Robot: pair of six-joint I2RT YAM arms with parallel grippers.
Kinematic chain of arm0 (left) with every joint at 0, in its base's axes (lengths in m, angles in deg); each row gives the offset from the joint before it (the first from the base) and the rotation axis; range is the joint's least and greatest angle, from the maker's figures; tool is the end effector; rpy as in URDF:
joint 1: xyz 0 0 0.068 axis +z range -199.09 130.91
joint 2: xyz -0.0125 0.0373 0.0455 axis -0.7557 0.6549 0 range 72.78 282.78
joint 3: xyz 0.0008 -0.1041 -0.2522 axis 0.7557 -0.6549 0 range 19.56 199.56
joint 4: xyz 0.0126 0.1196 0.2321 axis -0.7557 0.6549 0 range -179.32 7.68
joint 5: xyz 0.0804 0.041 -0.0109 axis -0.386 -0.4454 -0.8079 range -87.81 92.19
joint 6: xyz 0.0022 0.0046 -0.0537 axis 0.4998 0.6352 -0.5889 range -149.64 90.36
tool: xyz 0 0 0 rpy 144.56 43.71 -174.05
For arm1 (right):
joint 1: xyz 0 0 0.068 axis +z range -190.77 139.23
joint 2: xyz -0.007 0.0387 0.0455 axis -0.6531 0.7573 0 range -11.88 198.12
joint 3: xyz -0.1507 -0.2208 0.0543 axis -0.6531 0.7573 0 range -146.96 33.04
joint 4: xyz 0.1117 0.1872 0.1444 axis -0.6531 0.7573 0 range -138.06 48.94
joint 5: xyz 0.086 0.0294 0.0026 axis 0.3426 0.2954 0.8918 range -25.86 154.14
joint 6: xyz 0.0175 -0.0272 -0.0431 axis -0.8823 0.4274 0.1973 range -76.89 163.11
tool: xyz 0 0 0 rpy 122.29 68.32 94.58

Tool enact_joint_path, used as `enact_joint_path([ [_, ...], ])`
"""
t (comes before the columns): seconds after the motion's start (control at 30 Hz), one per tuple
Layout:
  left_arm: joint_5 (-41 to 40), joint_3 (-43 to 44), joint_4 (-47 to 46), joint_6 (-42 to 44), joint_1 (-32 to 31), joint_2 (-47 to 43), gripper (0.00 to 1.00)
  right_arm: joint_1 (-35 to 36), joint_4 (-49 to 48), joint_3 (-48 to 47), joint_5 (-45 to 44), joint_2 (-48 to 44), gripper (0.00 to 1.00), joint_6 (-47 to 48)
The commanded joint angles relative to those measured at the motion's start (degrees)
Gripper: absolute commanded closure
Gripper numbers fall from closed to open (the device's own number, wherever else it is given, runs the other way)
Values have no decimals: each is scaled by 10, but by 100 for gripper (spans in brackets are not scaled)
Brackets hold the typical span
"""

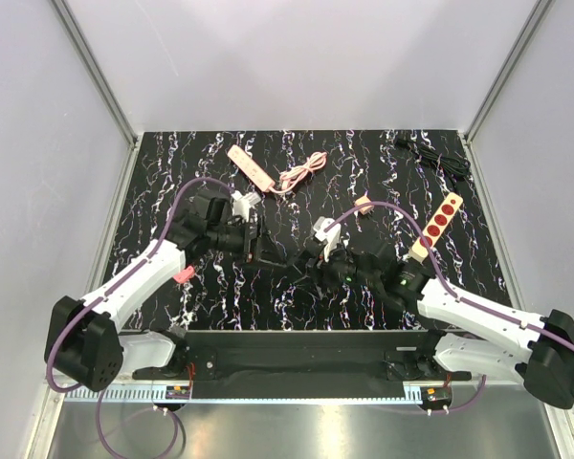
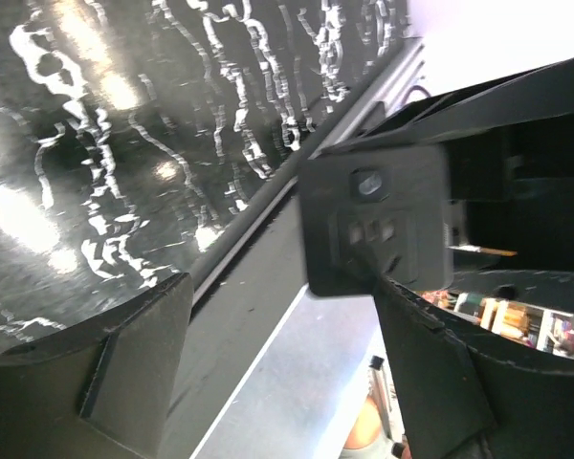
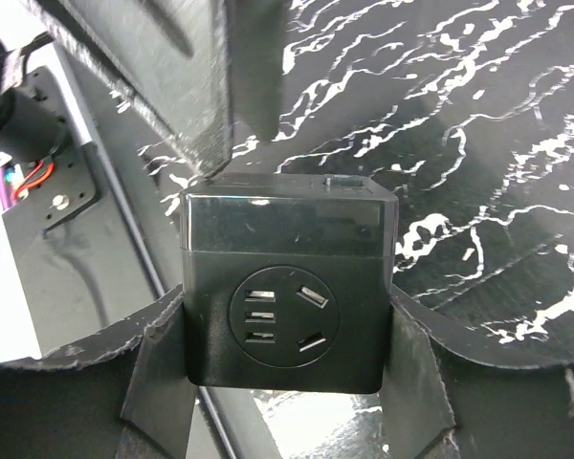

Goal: Insert the plug

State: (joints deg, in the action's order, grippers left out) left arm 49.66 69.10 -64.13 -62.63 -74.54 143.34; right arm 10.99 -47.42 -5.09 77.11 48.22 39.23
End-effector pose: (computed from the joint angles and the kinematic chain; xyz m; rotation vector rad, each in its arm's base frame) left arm 0.2146 -0.1312 0.2598 0.2751 2.5119 -1.4431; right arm 0.1413 0.1922 0.2645 -0.9739 1.8104 0.8441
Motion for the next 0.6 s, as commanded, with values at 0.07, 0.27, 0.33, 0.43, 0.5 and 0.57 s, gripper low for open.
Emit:
enact_joint_path([
  [0.07, 56, 14, -92, -82, -31, -3, 14, 7, -42, 3, 31, -13, 100, 17],
  [0.27, 36, -16, -140, -116, -72, 2, 10, 10, -43, 4, 25, -8, 100, 23],
  [0.33, 32, -23, -149, -119, -77, 10, 10, 11, -46, 4, 25, -5, 100, 25],
  [0.43, 29, -27, -158, -119, -82, 22, 12, 12, -45, 2, 29, -1, 100, 28],
  [0.5, 29, -27, -161, -119, -85, 38, 14, 14, -49, 2, 32, 1, 100, 27],
  [0.57, 32, -27, -169, -123, -90, 49, 18, 15, -51, 2, 32, -2, 100, 26],
])
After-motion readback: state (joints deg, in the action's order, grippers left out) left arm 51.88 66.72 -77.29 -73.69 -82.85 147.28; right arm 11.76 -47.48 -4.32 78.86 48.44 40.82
